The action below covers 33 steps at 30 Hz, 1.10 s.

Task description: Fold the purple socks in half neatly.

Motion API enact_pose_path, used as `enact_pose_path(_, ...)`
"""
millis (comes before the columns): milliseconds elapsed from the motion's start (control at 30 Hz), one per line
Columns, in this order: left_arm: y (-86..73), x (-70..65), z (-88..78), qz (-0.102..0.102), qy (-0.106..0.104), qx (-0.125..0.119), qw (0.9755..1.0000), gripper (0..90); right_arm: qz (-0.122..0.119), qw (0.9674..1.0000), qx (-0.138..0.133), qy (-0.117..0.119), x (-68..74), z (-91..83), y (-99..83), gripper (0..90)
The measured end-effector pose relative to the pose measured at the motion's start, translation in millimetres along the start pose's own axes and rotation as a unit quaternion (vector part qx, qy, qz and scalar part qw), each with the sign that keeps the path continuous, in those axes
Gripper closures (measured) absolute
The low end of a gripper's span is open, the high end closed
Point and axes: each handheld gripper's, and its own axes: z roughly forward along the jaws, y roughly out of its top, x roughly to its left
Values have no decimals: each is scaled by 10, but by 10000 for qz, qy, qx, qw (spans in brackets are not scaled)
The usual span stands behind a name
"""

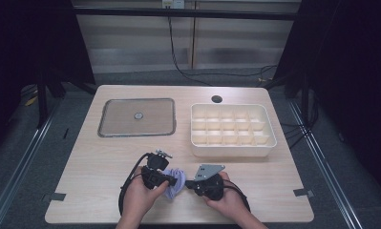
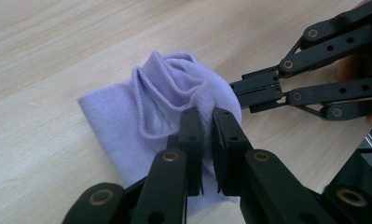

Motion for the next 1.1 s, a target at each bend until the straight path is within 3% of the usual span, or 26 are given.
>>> enact_pose_path(767, 10, -67, 126, 58, -22, 146, 9999, 778, -20, 10000, 14, -22, 3, -2, 0, 900)
enact_pose_path(1100, 20, -64, 67, 82, -73, 175, 9998, 735, -12, 10000, 12, -18, 2, -2, 0, 899)
